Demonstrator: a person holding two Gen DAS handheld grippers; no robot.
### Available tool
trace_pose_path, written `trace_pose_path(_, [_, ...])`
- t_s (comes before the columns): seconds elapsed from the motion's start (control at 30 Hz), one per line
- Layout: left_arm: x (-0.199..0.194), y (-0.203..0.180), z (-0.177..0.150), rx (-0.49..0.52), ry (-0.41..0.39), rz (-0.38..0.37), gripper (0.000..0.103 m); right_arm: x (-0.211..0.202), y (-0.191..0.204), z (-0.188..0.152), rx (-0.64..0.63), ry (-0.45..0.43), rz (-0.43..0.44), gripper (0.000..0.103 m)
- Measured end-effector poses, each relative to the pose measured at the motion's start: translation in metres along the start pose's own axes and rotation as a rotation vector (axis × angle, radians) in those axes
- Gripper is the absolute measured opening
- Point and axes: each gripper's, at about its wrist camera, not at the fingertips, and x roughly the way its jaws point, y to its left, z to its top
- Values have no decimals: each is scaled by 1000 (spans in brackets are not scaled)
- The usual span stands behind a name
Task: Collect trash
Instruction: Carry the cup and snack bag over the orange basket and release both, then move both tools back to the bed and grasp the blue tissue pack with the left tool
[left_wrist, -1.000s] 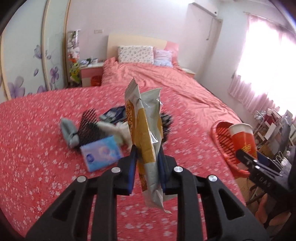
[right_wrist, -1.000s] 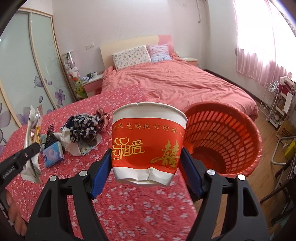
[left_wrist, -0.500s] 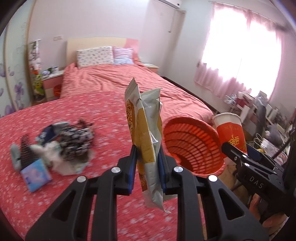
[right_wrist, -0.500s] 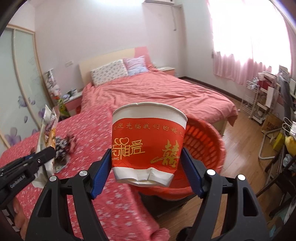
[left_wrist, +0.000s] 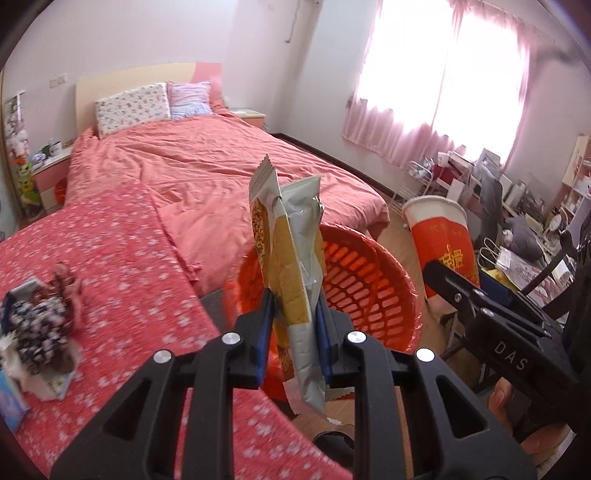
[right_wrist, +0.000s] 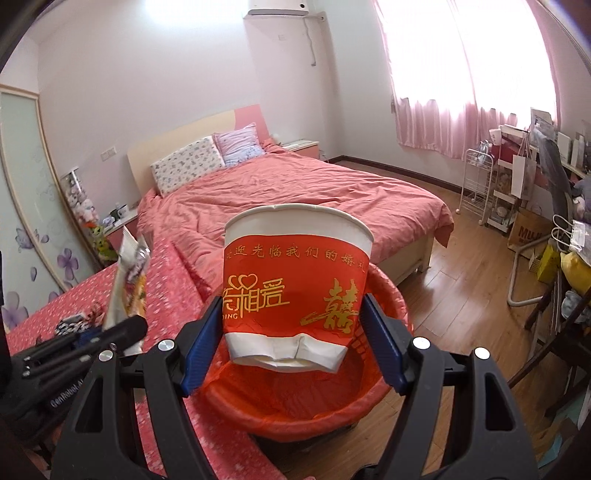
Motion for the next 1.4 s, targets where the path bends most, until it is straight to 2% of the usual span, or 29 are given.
trace_pose_path(0.23, [44, -12, 6, 23, 49, -13, 23, 17, -14, 0, 52, 22, 10, 73])
trace_pose_path(0.33, [61, -11, 9, 17, 62, 14, 35, 25, -21, 4, 79, 31, 42, 75])
trace_pose_path(0.37, [67, -9, 9, 11, 69, 24, 40, 28, -24, 4, 86, 36, 48, 79])
trace_pose_path(0.4, [70, -7, 10, 6, 76, 31, 47, 29, -25, 6, 91, 37, 50, 87])
trace_pose_path(0.5, [74, 2, 8, -14, 94, 60, 53, 26, -30, 3, 102, 43, 45, 88])
trace_pose_path(0.67, [69, 15, 5, -33, 101, 64, 55, 20, -28, 1, 96, 49, 25, 88])
trace_pose_path(0.87, [47, 22, 3, -30, 77, 84, 55, 10, -23, 9, 80, 39, 8, 88])
trace_pose_path(1.07, [1, 44, -9, -48, 40, 156, 61, -5, -4, 14, 12, 11, 15, 88])
trace_pose_path(1.4, [-92, 134, -68, -99, 4, 384, 69, -16, 65, -6, -126, 42, 98, 88])
